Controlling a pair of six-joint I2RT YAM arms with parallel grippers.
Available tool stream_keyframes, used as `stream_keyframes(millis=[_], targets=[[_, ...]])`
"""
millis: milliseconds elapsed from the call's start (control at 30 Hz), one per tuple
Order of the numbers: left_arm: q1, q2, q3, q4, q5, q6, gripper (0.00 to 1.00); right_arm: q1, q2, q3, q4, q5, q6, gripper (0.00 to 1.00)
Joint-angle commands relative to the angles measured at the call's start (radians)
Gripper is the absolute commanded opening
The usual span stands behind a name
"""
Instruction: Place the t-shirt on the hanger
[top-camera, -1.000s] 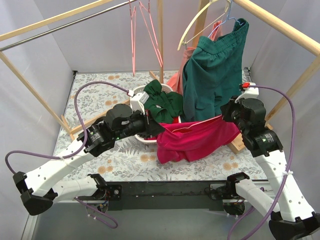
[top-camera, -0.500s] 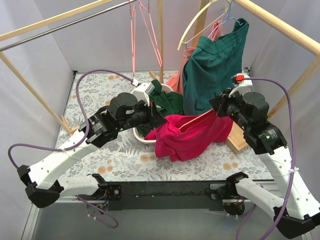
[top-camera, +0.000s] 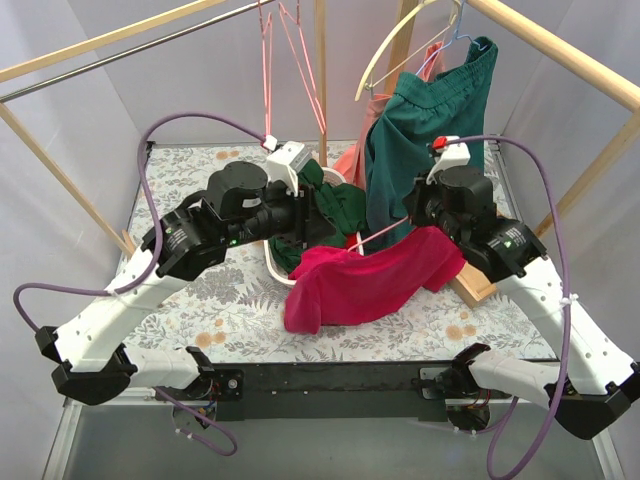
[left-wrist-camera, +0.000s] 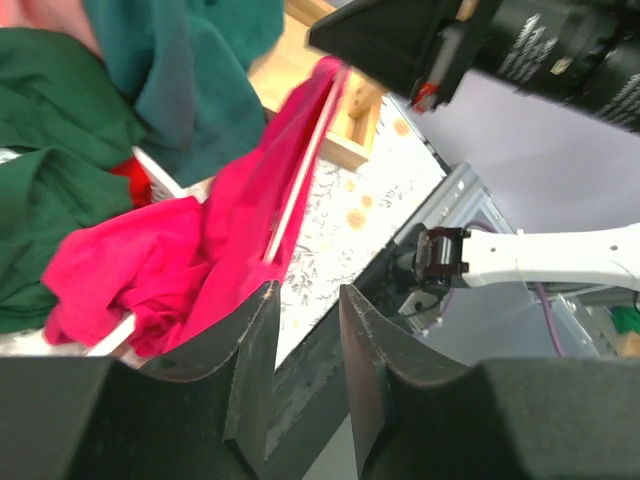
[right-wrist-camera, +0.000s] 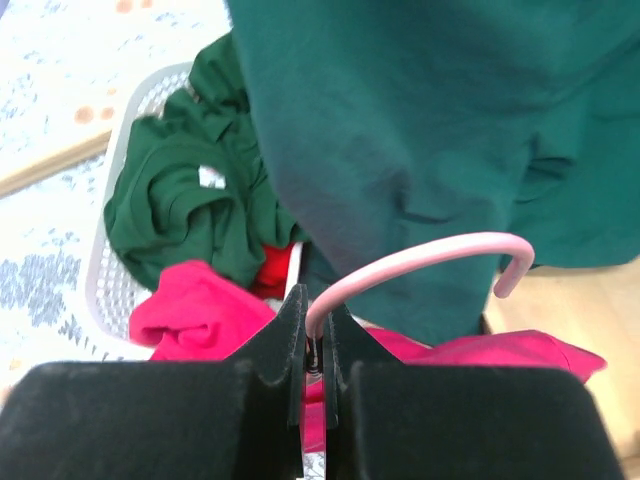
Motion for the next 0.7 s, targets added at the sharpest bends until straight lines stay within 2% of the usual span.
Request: stream_keyframes(millis=[0,100,200,333,400,500,567,600,633,667], targets=[[0.007,-0.028,0.041,-0.103,-0.078,0.024,0.32,0.003,0.027,0.213,-0.029,0.12,0.013,0.01],[0.006,-0.042,0.053,-0.114,-0.135,0.019,0.35,0.003,0.054,0.285,-0.069,0.125,0.006,0.01],[0.007,-0.034,0.065,-0.133,-0.133,0.033,0.37,0.004,0.057,0.354,-0.073,0.089,0.001,0.01],[0.007,-0.006,0.096,-0.145,-0.113,0.076,0.4,0.003,0.092,0.252,-0.086,0.042,-0.023,0.01],[0.007,0.009,0.117,-0.157,-0.103,0.117,0.42,0.01,0.129,0.262,-0.122,-0.009,-0.013,0.01],[0.001,-0.005,0.105,-0.147,-0.096,0.162,0.42,0.024,0.11,0.343,-0.107,0.046,-0.028,0.01],[0.001,-0.015,0.09,-0.136,0.003,0.186,0.44,0.024,0.133,0.42,-0.151,0.052,-0.046,0.01],[-0.002,-0.02,0.082,-0.122,0.043,0.215,0.48,0.024,0.165,0.51,-0.178,0.045,-0.057,0.01],[-0.007,-0.026,0.074,-0.117,0.128,0.235,0.5,0.024,0.178,0.541,-0.193,0.039,-0.062,0.01],[-0.011,-0.023,0.076,-0.119,0.141,0.252,0.5,0.026,0.185,0.566,-0.204,0.033,-0.066,0.01]])
